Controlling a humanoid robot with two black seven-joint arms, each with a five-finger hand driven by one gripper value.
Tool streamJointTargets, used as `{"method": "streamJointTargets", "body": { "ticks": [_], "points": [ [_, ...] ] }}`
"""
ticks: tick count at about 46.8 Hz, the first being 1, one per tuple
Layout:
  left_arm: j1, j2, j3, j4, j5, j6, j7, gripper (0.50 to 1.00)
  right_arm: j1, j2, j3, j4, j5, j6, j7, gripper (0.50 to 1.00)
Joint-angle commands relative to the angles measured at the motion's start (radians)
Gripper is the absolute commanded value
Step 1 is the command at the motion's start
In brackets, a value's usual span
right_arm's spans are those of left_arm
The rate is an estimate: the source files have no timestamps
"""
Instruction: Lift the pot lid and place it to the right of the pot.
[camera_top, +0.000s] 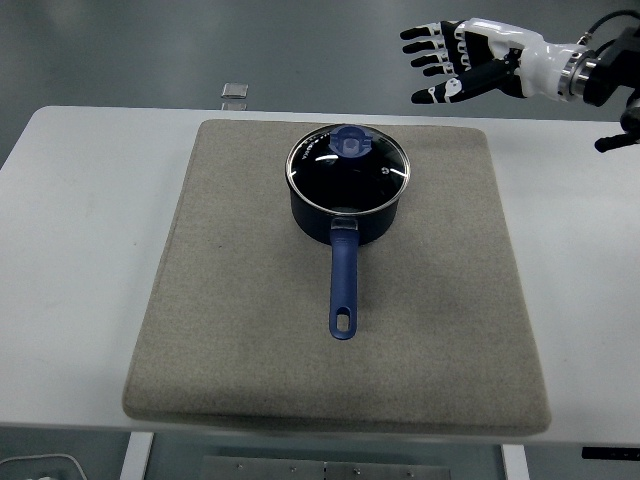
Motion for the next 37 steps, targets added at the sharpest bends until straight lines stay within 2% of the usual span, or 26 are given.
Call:
{"method": "streamJointTargets", "body": {
  "ticks": [1, 8, 14, 20, 28, 37],
  "points": [
    [0.0, 0.0, 0.0, 0.0, -0.001, 0.0, 0.0, 1.0, 0.006, 0.02, -0.005, 0.006, -0.085, 0.0, 0.0, 0.926],
    [0.0, 0.0, 0.0, 0.0, 0.001, 0.001, 0.0, 1.0, 0.035, 0.078, -0.009, 0.007, -0.237, 0.0, 0.0, 0.926],
    [0.0, 0.0, 0.0, 0.0, 0.001, 0.001, 0.0, 1.0, 0.066, 0.111, -0.012, 0.007, -0.306, 0.0, -0.002, 0.926],
    [-0.001, 0.0, 0.0, 0.0, 0.001, 0.001, 0.0, 1.0, 0.107, 0.147, -0.086, 0.006, -0.364, -0.005, -0.002, 0.924],
    [0.0, 0.0, 0.0, 0.0, -0.001, 0.0, 0.0, 1.0, 0.128, 0.173, -0.124, 0.006, -0.378, -0.026, -0.002, 0.924],
    [0.0, 0.0, 0.0, 0.0, -0.001, 0.0, 0.0, 1.0, 0.118, 0.156, -0.046, 0.006, -0.32, -0.019, -0.002, 0.924]
  ]
}}
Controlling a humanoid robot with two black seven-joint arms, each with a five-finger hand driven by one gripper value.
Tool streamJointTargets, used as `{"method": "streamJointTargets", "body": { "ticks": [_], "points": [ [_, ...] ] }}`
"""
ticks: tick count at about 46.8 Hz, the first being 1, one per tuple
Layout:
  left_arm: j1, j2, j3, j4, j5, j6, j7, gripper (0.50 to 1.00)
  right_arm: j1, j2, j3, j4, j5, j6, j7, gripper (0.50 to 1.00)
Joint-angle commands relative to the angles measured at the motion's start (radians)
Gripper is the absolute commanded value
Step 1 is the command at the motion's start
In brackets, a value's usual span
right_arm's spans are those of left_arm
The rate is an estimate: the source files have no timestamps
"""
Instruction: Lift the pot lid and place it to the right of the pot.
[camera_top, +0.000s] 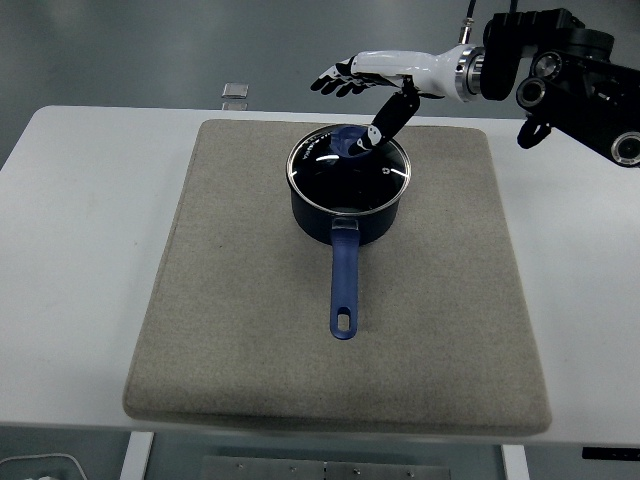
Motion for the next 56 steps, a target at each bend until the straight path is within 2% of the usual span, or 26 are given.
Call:
{"method": "streamJointTargets", "body": {
  "ticks": [1, 7, 11, 18, 24, 29, 40, 45, 50, 56],
  "points": [
    [0.0, 0.0, 0.0, 0.0, -0.001, 0.0, 0.0, 1.0, -0.011, -0.012, 0.066, 0.0, 0.05, 0.012, 0.0, 0.926],
    [0.0, 0.0, 0.0, 0.0, 0.0, 0.0, 0.0, 1.0, -0.045, -0.042, 0.144, 0.002, 0.2, 0.023, -0.001, 0.926],
    [0.0, 0.0, 0.0, 0.0, -0.001, 0.0, 0.0, 1.0, -0.066, -0.088, 0.154, 0.0, 0.313, 0.013, -0.001, 0.926],
    [-0.001, 0.0, 0.0, 0.0, -0.001, 0.0, 0.0, 1.0, -0.097, -0.111, 0.152, -0.003, 0.505, 0.007, 0.0, 0.926],
    [0.0, 0.0, 0.0, 0.0, 0.0, 0.0, 0.0, 1.0, -0.111, -0.121, 0.14, -0.008, 0.531, 0.006, -0.001, 0.926],
    [0.0, 0.0, 0.0, 0.0, 0.0, 0.0, 0.0, 1.0, -0.097, -0.124, 0.132, -0.008, 0.475, 0.007, -0.001, 0.926],
    [0.0, 0.0, 0.0, 0.0, -0.001, 0.0, 0.0, 1.0, -0.06, -0.098, 0.129, -0.005, 0.125, 0.016, -0.001, 0.926],
    [0.0, 0.0, 0.0, 0.0, -0.001, 0.0, 0.0, 1.0, -0.055, -0.075, 0.083, -0.005, -0.007, 0.018, 0.0, 0.926],
    [0.0, 0.0, 0.0, 0.0, -0.001, 0.0, 0.0, 1.0, -0.042, -0.064, 0.023, -0.002, -0.056, 0.013, 0.0, 0.924],
    [0.0, 0.0, 0.0, 0.0, 0.0, 0.0, -0.001, 1.0, -0.026, -0.013, -0.017, -0.005, -0.067, 0.003, -0.001, 0.924]
  ]
}}
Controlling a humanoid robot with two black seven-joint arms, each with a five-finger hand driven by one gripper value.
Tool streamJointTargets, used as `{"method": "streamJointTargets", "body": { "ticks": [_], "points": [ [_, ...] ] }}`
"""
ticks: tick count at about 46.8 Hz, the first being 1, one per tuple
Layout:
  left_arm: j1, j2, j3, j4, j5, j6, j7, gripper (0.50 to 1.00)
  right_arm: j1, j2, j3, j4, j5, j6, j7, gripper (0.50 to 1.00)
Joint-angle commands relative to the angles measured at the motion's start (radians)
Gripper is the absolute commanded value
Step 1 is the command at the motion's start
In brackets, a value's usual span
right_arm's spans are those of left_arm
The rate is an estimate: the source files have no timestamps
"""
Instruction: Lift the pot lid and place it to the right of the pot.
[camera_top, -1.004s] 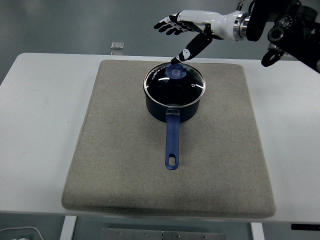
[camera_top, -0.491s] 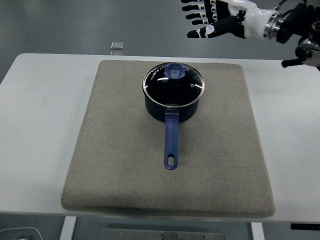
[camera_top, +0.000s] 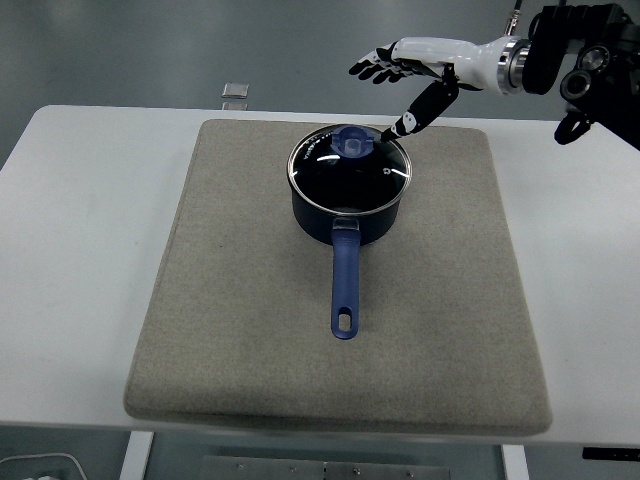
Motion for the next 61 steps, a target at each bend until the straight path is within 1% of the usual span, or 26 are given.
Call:
{"method": "streamJointTargets", "body": {
  "ticks": [1, 11, 18, 23, 26, 31, 35, 39, 43, 54, 58, 61],
  "points": [
    [-0.001, 0.0, 0.0, 0.0, 0.001, 0.0, 0.0, 1.0, 0.013, 0.025, -0.02, -0.003, -0.01, -0.008, -0.001, 0.924],
    [0.0, 0.0, 0.0, 0.0, 0.001, 0.0, 0.0, 1.0, 0.024, 0.078, -0.081, -0.011, -0.035, -0.057, -0.006, 0.924],
    [0.0, 0.0, 0.0, 0.0, 0.001, 0.001, 0.0, 1.0, 0.029, 0.092, -0.098, -0.023, -0.087, -0.08, -0.006, 0.919],
    [-0.001, 0.0, 0.0, 0.0, 0.001, 0.0, 0.0, 1.0, 0.03, 0.092, -0.109, -0.026, -0.095, -0.085, -0.006, 0.913],
    [-0.001, 0.0, 0.0, 0.0, 0.0, 0.001, 0.0, 1.0, 0.03, 0.092, -0.109, -0.026, -0.096, -0.089, -0.006, 0.901],
    [0.0, 0.0, 0.0, 0.0, 0.0, 0.0, 0.0, 1.0, 0.03, 0.092, -0.109, -0.026, -0.096, -0.089, -0.004, 0.832],
    [0.0, 0.0, 0.0, 0.0, 0.001, 0.0, -0.001, 1.0, 0.03, 0.094, -0.11, -0.026, -0.098, -0.089, -0.004, 0.799],
    [0.0, 0.0, 0.0, 0.0, 0.001, 0.0, 0.0, 1.0, 0.03, 0.094, -0.11, -0.025, -0.098, -0.089, -0.004, 0.793],
    [-0.001, 0.0, 0.0, 0.0, 0.001, 0.0, 0.0, 1.0, 0.03, 0.094, -0.113, -0.026, -0.098, -0.089, -0.004, 0.768],
    [0.0, 0.0, 0.0, 0.0, 0.001, 0.0, 0.0, 1.0, 0.029, 0.094, -0.122, -0.025, -0.098, -0.089, -0.003, 0.754],
    [0.0, 0.0, 0.0, 0.0, 0.0, 0.0, 0.0, 1.0, 0.029, 0.094, -0.122, -0.025, -0.098, -0.088, -0.003, 0.729],
    [0.0, 0.0, 0.0, 0.0, 0.0, 0.0, 0.0, 1.0, 0.029, 0.094, -0.124, -0.025, -0.099, -0.088, -0.003, 0.723]
  ]
}}
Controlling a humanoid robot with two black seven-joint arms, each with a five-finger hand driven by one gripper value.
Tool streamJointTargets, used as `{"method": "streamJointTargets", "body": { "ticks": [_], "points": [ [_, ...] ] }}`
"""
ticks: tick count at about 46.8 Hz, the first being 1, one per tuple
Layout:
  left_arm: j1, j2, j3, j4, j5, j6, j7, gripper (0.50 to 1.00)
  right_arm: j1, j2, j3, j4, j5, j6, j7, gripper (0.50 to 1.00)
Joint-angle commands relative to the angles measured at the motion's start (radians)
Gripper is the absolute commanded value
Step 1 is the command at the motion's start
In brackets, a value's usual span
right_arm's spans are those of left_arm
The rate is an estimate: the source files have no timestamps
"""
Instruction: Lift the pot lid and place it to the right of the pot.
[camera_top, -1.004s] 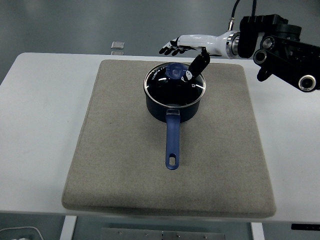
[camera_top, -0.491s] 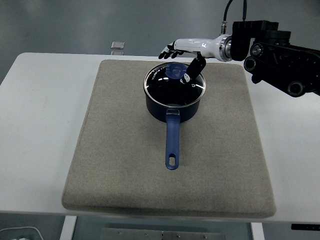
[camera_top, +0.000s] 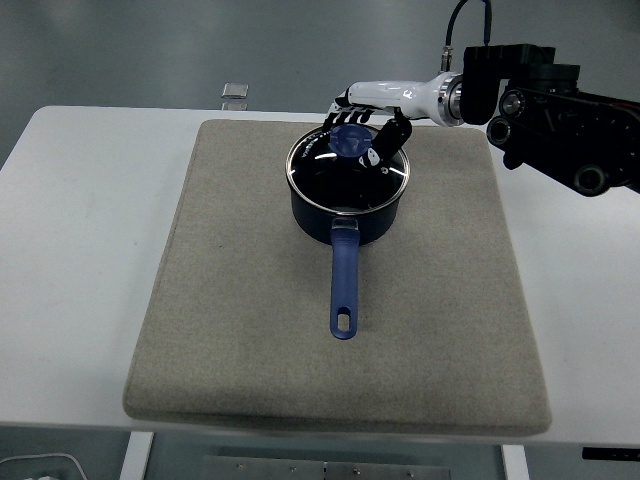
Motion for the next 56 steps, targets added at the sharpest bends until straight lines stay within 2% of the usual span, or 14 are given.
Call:
{"method": "streamJointTargets", "body": {
  "ticks": [1, 7, 11, 17, 23, 38, 50, 52, 56],
  "points": [
    [0.0, 0.0, 0.0, 0.0, -0.001, 0.0, -0.001, 1.0, 0.0, 0.0, -0.002, 0.0, -0.001, 0.002, 0.0, 0.711],
    [0.0, 0.0, 0.0, 0.0, 0.001, 0.0, 0.0, 1.0, 0.0, 0.0, -0.002, 0.0, -0.001, 0.003, 0.0, 0.662],
    [-0.001, 0.0, 0.0, 0.0, -0.001, 0.0, 0.0, 1.0, 0.003, 0.0, 0.0, 0.0, -0.001, 0.005, 0.0, 0.648],
    [0.0, 0.0, 0.0, 0.0, -0.001, 0.0, 0.0, 1.0, 0.006, -0.002, 0.002, 0.002, 0.0, 0.008, -0.001, 0.586],
    [0.0, 0.0, 0.0, 0.0, -0.001, 0.0, 0.0, 1.0, 0.014, -0.002, 0.0, 0.002, 0.0, 0.009, -0.001, 0.545],
    [0.0, 0.0, 0.0, 0.0, -0.001, 0.0, 0.0, 1.0, 0.047, -0.031, 0.0, -0.002, 0.002, 0.025, -0.001, 0.543],
    [0.0, 0.0, 0.0, 0.0, 0.001, 0.0, 0.0, 1.0, 0.046, -0.147, 0.002, -0.002, 0.017, 0.029, -0.003, 0.539],
    [0.0, 0.0, 0.0, 0.0, 0.001, 0.0, 0.0, 1.0, 0.041, -0.167, 0.002, -0.002, 0.017, 0.031, -0.003, 0.515],
    [0.0, 0.0, 0.0, 0.0, 0.001, 0.0, 0.0, 1.0, 0.035, -0.198, 0.005, -0.002, 0.022, 0.029, 0.0, 0.5]
  ]
}}
